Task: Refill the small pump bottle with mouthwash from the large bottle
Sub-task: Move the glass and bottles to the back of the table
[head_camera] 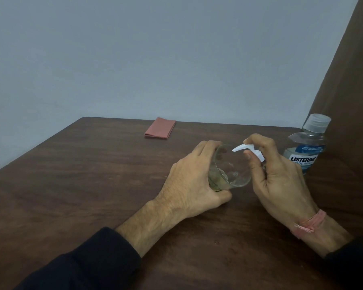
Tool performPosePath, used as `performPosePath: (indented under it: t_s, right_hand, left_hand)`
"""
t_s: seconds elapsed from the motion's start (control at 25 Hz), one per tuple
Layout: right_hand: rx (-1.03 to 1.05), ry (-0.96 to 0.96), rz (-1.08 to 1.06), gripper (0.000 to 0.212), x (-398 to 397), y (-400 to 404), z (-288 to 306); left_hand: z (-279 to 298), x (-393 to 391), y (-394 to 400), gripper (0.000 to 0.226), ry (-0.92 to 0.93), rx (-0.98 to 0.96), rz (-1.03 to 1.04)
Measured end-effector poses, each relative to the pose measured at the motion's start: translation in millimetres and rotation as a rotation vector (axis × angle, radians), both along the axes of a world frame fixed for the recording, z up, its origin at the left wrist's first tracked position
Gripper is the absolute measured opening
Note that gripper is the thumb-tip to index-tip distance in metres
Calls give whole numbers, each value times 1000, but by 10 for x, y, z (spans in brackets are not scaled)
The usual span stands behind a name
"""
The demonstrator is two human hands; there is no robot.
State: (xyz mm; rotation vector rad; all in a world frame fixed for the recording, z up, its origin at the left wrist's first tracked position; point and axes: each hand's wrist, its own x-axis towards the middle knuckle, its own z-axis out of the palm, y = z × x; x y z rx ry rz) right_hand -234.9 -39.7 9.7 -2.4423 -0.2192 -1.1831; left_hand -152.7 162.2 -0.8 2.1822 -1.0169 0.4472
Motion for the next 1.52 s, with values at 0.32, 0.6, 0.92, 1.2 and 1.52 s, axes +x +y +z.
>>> performPosePath:
  t_s: [0.32,0.6,0.92,1.2,1.52]
  right_hand:
    - [171,0,48,29,10,-28,-26]
    - [217,90,215,52,7,-89,-31]
    - [308,45,362,60,73,-43,-53]
    - [400,86,304,75,124,-91,-76]
    - [339,132,208,90,126,-146,-114]
  left_hand:
    - [2,1,9,101,18,-48,8]
    - [-17,6,-3,110,7,-61,13]
    - [-51,78,-3,110,-9,-84,136]
    - [-88,131,13,111,94,-128,154]
    - [119,40,137,115,-21,-108,99]
